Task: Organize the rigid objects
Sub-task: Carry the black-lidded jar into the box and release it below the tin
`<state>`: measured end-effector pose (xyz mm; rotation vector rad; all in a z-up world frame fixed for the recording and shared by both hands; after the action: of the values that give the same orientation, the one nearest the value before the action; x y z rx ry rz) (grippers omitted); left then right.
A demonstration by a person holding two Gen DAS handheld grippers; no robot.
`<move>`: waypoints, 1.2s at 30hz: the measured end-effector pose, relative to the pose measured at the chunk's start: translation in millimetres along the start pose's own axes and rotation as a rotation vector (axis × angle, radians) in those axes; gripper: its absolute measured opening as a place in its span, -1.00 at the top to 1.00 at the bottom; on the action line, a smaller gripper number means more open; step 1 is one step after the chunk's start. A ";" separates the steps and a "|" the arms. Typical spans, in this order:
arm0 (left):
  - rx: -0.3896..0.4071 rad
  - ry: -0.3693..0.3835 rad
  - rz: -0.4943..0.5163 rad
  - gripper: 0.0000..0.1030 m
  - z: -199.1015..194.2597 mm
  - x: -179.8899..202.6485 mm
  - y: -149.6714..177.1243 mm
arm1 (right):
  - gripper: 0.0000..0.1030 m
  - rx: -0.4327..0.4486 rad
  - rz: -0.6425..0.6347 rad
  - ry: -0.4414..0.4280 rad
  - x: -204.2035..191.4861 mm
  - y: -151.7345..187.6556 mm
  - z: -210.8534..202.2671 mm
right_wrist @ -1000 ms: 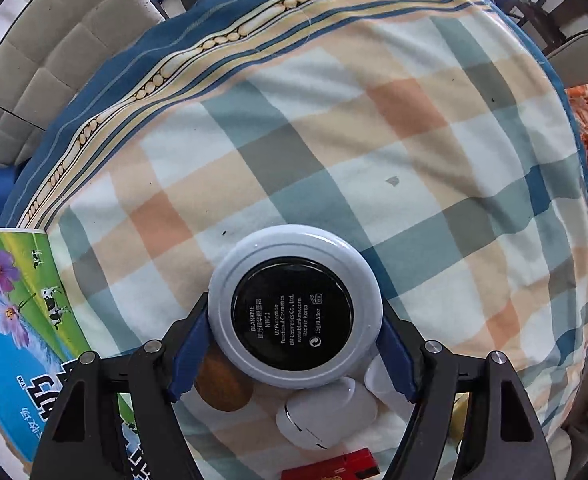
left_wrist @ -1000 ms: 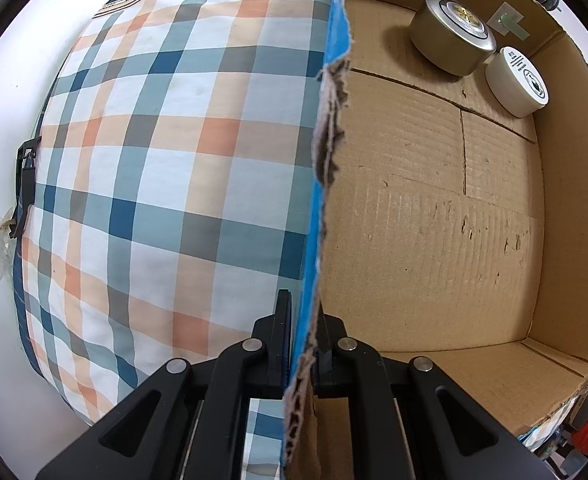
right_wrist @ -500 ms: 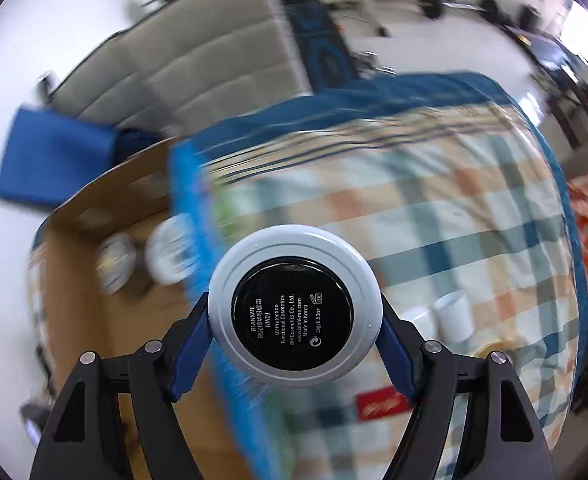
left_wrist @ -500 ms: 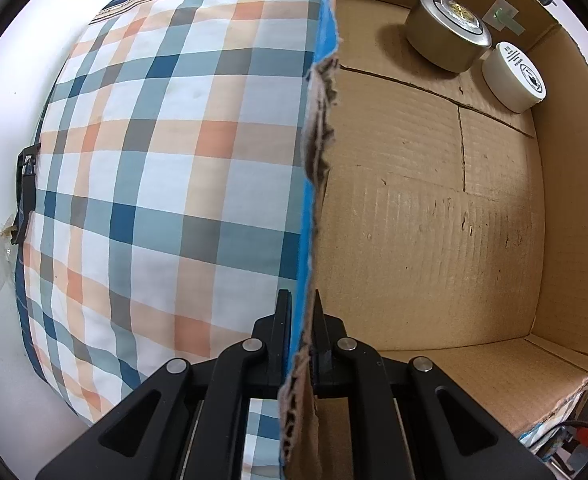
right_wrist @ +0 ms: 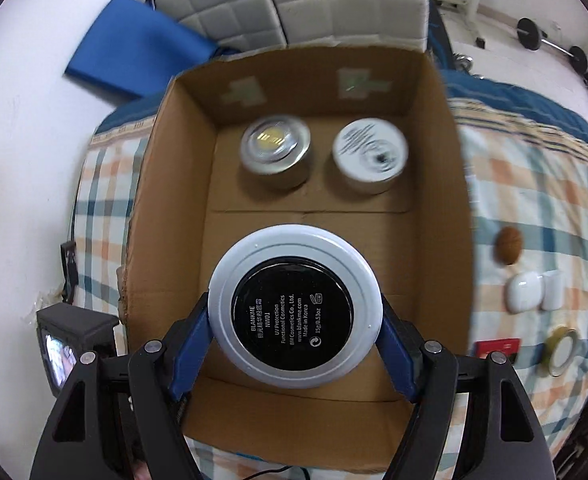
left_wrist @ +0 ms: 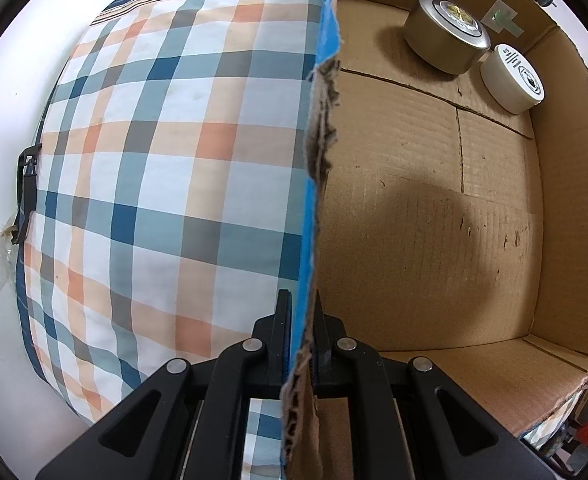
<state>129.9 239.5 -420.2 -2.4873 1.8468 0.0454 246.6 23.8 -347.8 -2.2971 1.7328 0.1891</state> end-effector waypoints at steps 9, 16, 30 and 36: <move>-0.003 0.007 -0.006 0.91 -0.6 -5.0 -1.1 | -0.51 -0.058 -0.016 0.016 -23.0 -13.4 50.3; -0.006 0.008 -0.007 0.91 -1.4 -4.0 -2.7 | -0.51 -0.080 -0.020 0.049 -27.1 -25.5 72.6; -0.012 0.009 -0.009 0.90 -3.3 -3.5 -4.0 | -1.00 -0.147 0.007 0.069 -18.0 -34.8 94.0; -0.013 0.007 -0.010 0.90 -0.4 -2.7 -4.1 | -1.00 -0.141 0.005 0.117 -12.2 -29.9 78.8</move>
<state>133.0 243.2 -419.6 -2.5084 1.8430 0.0487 275.9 64.9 -416.4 -2.4484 1.8362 0.1868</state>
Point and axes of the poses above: each gripper's, at about its wrist camera, not at the fingertips, and z roughly the way its jaws point, x to its right, y to its underside, the point moved 5 cm from there along z, roughly the way its jaws point, and after that the axes turned 1 degree about -y, right-handed, at the moved point
